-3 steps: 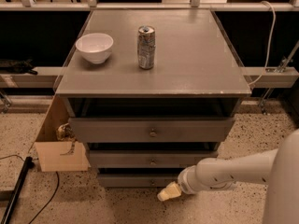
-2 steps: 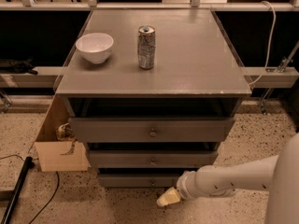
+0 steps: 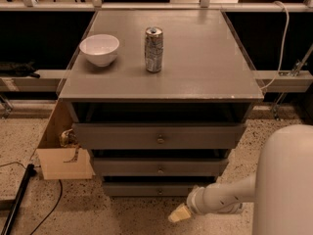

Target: Open bottom drawer

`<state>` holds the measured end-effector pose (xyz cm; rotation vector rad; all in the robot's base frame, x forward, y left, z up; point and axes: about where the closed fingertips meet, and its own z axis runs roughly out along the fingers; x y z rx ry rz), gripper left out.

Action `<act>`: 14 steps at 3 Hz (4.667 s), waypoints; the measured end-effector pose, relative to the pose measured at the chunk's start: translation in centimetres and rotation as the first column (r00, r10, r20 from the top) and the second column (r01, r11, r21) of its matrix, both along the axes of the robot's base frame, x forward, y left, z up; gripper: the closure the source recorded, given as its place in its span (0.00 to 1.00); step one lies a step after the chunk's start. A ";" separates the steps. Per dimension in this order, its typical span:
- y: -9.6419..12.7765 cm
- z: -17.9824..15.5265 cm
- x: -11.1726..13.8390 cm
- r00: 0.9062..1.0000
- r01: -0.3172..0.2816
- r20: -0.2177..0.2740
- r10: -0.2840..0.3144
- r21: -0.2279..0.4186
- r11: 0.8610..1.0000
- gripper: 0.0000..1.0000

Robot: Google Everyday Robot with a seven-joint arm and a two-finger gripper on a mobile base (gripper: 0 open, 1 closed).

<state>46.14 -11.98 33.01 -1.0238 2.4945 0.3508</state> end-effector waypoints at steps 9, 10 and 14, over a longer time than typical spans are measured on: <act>3.1 -6.0 6.0 0.989 -0.093 0.134 0.060 0.258 0.962 0.00; 0.0 -5.0 6.0 0.992 -0.046 0.123 0.010 0.293 0.955 0.00; 1.5 -6.6 8.1 0.987 -0.033 0.162 -0.004 0.228 0.973 0.00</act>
Offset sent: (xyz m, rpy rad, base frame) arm 0.0124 -0.0101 -0.0334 -0.0362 0.0236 -0.0146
